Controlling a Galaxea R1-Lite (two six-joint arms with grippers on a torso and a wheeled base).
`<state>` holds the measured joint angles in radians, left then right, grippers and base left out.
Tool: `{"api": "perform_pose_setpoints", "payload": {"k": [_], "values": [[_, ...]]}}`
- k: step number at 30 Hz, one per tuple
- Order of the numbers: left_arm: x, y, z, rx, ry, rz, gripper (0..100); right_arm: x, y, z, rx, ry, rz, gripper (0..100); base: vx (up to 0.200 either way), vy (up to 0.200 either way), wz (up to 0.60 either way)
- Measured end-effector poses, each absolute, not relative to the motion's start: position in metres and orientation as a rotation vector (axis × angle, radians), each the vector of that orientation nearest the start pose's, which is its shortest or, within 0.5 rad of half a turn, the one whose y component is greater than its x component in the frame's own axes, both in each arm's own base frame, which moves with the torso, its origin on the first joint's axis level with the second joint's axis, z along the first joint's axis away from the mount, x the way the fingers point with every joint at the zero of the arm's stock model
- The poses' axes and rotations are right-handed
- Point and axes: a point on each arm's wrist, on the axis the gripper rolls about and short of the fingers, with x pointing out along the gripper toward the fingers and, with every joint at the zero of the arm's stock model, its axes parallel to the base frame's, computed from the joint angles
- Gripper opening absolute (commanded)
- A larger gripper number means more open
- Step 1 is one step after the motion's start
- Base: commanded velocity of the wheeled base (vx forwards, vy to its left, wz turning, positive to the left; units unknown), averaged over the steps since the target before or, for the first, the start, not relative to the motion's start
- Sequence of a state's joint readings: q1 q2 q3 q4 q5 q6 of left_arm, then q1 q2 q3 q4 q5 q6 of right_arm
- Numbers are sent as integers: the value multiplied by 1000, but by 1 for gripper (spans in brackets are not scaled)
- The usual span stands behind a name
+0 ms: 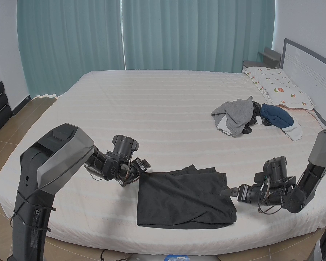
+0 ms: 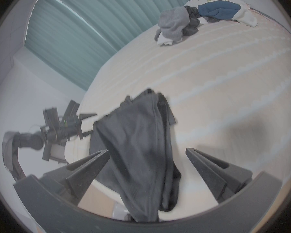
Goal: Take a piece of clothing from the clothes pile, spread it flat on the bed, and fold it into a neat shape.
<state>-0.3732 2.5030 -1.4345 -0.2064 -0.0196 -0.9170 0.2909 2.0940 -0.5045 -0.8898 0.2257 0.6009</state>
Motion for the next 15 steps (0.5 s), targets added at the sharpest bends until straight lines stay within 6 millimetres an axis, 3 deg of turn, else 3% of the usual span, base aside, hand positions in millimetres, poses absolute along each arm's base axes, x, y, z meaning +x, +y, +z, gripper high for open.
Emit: {"api": "perform_pose_setpoints", "payload": {"k": [8, 9, 15], "values": [[421, -166, -12, -701, 965, 37, 100, 346, 101, 10, 613, 798, 235, 100, 0, 0, 0], [421, -166, -12, -701, 965, 36, 100, 352, 102, 9, 620, 799, 231, 0, 0, 0, 0], [420, -166, -11, -704, 966, 32, 100, 384, 106, -7, 655, 819, 196, 0, 0, 0, 0]]}}
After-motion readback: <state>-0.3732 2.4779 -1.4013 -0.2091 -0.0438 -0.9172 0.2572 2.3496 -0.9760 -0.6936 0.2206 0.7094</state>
